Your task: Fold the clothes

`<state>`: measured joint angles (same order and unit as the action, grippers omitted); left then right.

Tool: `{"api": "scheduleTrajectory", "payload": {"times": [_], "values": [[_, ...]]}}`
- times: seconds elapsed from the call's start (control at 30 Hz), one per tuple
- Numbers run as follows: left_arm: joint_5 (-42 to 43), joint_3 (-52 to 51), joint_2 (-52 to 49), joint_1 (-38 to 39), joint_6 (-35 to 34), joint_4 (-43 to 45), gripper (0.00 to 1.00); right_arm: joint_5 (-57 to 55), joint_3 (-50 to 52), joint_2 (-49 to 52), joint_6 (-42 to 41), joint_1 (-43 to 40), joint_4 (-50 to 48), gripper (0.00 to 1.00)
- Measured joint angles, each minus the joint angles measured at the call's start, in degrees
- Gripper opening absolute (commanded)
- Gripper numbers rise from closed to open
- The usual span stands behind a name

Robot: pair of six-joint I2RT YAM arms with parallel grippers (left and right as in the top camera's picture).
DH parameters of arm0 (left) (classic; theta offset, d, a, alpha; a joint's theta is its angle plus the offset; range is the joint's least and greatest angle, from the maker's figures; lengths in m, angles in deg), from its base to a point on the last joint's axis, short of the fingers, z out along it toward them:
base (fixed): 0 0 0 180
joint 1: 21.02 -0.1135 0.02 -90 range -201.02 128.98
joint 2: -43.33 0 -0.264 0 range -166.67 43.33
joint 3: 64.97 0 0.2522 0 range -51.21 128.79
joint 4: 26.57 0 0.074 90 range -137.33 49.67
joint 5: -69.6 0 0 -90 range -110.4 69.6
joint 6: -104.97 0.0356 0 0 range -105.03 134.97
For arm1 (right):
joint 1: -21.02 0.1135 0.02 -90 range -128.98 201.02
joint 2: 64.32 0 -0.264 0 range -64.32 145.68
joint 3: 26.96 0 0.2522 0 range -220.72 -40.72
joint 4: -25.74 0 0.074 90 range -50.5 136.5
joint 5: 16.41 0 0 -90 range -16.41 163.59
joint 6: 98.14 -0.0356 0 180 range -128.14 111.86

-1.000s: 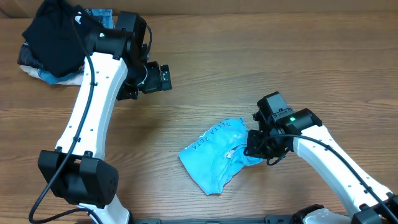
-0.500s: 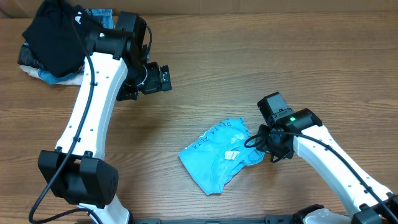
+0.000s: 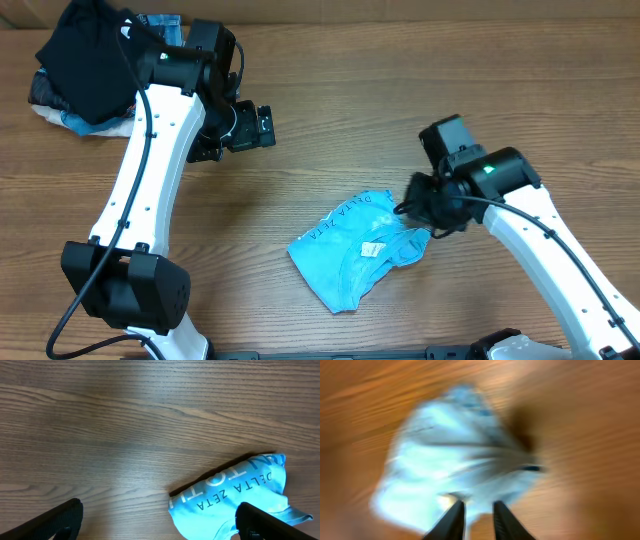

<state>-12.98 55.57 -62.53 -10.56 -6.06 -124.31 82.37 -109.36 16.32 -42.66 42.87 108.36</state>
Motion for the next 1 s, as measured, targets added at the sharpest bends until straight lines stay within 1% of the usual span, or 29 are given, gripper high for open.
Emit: {"api": "scheduleTrajectory", "payload": {"times": [0.03,0.1,0.23,0.4,0.53,0.73,0.83,0.9,1.0], "values": [[0.0,0.0,0.0,0.0,0.0,0.0,1.00,2.2,0.0,0.0,1.4,0.0,-0.7,0.11],[0.0,0.0,0.0,0.0,0.0,0.0,1.00,6.4,0.6,0.0,3.8,0.0,-1.6,0.06],[0.0,0.0,0.0,0.0,0.0,0.0,1.00,11.5,5.2,0.3,6.4,0.0,-6.2,0.04],[0.0,0.0,0.0,0.0,0.0,0.1,1.00,20.6,15.0,4.0,9.2,0.0,-17.9,0.04],[0.0,0.0,0.0,0.0,0.0,0.0,1.00,25.0,20.0,8.0,9.9,0.0,-21.3,0.04],[0.0,0.0,0.0,0.0,0.2,-0.2,1.00,26.8,22.9,11.8,10.4,-0.2,-20.5,0.04],[0.0,0.0,0.0,0.0,0.2,-0.3,1.00,26.8,22.9,12.0,10.3,-1.6,-17.9,0.04],[0.0,0.0,0.0,0.0,0.2,-0.3,1.00,26.3,22.7,12.0,10.4,-3.1,-14.6,0.04],[0.0,0.0,0.0,0.0,0.4,-0.3,1.00,23.3,20.4,12.0,10.3,-5.2,-7.0,0.04]]}}
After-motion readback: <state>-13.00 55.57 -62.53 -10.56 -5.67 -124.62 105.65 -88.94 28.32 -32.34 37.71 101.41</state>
